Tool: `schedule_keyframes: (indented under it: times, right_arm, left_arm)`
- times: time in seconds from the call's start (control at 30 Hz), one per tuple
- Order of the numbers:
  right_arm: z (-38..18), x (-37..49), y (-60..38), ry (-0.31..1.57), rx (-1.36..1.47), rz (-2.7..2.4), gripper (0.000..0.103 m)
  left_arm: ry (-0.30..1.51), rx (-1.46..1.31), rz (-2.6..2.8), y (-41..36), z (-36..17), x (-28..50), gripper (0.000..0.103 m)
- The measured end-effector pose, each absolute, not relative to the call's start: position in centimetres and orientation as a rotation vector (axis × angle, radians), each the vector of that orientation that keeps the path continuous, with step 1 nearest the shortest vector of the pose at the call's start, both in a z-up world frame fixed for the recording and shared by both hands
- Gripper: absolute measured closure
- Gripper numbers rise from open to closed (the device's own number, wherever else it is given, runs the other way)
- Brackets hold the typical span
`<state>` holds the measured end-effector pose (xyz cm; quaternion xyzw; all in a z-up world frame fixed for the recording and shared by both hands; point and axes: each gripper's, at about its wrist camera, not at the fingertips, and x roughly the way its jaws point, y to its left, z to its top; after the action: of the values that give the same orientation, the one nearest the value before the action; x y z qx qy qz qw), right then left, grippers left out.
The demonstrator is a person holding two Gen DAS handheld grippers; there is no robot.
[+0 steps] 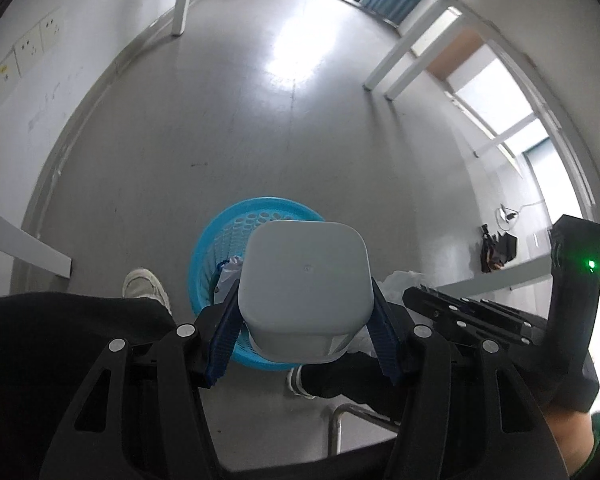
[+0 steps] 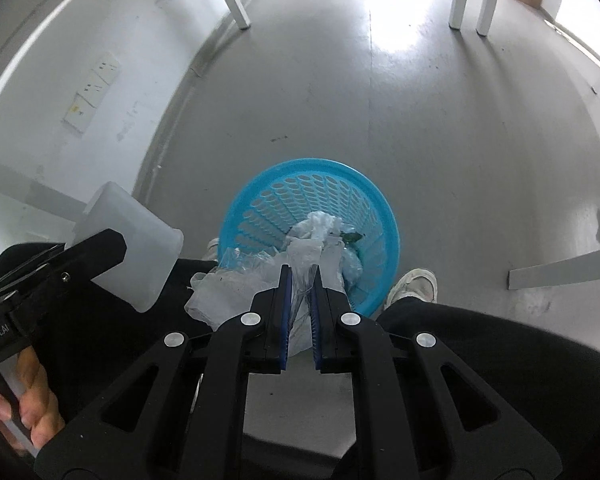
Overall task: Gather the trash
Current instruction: 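Carry the cup and plastic bag in both grippers down over the wastebasket, then open both grippers to drop the cup and plastic bag into the wastebasket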
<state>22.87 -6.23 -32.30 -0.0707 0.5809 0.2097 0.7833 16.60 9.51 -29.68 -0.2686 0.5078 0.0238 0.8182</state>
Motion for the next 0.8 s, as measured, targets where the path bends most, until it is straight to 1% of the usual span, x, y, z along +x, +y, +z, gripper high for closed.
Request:
schedule_keyframes:
  times: [0.17, 0.33, 0.47, 0.7, 0.77, 0.8]
  right_arm:
    - [-35.0, 25.3, -5.6, 1.311, -0.192, 0.412, 0.095]
    - [-37.5, 27.0, -5.6, 1.390, -0.164, 0.404, 0.095]
    - [-38.7, 27.9, -5.5, 1.413, -0.151, 0.394, 0.095]
    - [-40.0, 29.0, -6.1, 1.440, -0.117, 0.365, 0.095]
    - [-40.1, 29.1, -5.8, 1.440, -0.109, 0.382, 0.092]
    - [-40.2, 29.1, -5.7, 1.438, -0.107, 0.390, 0.086]
  left_arm:
    - [1.132, -0.623, 0.082, 10.0, -32.3, 19.4, 0.046]
    - [1.177, -0.586, 0.112, 10.0, -34.0, 21.3, 0.046]
    - [1.213, -0.624, 0.134, 10.6, -35.5, 22.8, 0.046]
    - [1.222, -0.654, 0.132, 10.8, -36.0, 22.9, 0.045]
    - [1.210, -0.683, 0.128, 11.2, -36.1, 22.9, 0.045]
    - [1.206, -0.705, 0.128, 11.3, -36.2, 23.1, 0.044]
